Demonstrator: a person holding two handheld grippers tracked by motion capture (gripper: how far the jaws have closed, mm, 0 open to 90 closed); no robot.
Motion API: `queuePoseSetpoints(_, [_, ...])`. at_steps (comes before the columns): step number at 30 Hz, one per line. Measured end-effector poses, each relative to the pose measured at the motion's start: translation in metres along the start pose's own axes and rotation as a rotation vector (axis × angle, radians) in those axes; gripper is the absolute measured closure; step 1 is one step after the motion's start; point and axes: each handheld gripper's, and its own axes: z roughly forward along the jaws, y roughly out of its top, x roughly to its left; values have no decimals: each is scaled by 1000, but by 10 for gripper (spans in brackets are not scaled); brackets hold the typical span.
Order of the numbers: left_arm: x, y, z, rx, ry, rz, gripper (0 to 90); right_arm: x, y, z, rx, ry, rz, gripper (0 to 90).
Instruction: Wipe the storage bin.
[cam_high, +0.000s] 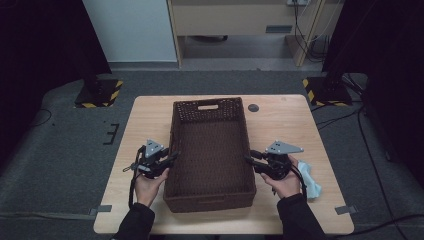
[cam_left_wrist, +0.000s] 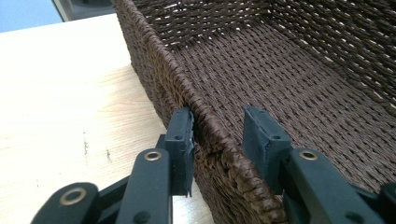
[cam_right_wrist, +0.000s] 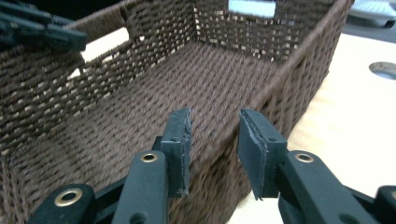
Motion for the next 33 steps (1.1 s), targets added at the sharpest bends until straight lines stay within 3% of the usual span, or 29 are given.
queuePoseSetpoints(2, [0, 0, 0, 0, 0, -1, 636, 0, 2, 2, -30, -24, -7, 568])
queuePoseSetpoints(7, [-3, 1, 2, -5, -3, -7, 642, -4, 1, 12, -5, -83, -25, 506])
queuePoseSetpoints(13, [-15, 3, 4, 4, -5, 9, 640, -8, -2, 15, 16, -115, -19, 518])
queuePoseSetpoints(17, [-17, 2, 5, 0, -16, 10, 639, -7, -6, 11, 68, -78, 21, 564])
queuePoseSetpoints(18, [-17, 2, 5, -2, -19, 11, 639, -6, -8, 11, 61, -89, -3, 567])
queuePoseSetpoints(22, [-16, 2, 5, -8, -27, 7, 644, -1, -8, 6, 85, -95, -10, 564])
queuePoseSetpoints(26, [-16, 1, 5, -8, -30, 3, 643, -1, -9, 5, 82, -88, 4, 553])
queuePoseSetpoints(33, [-12, 1, 6, 1, -58, -4, 616, -3, -8, 4, 61, -94, -27, 481])
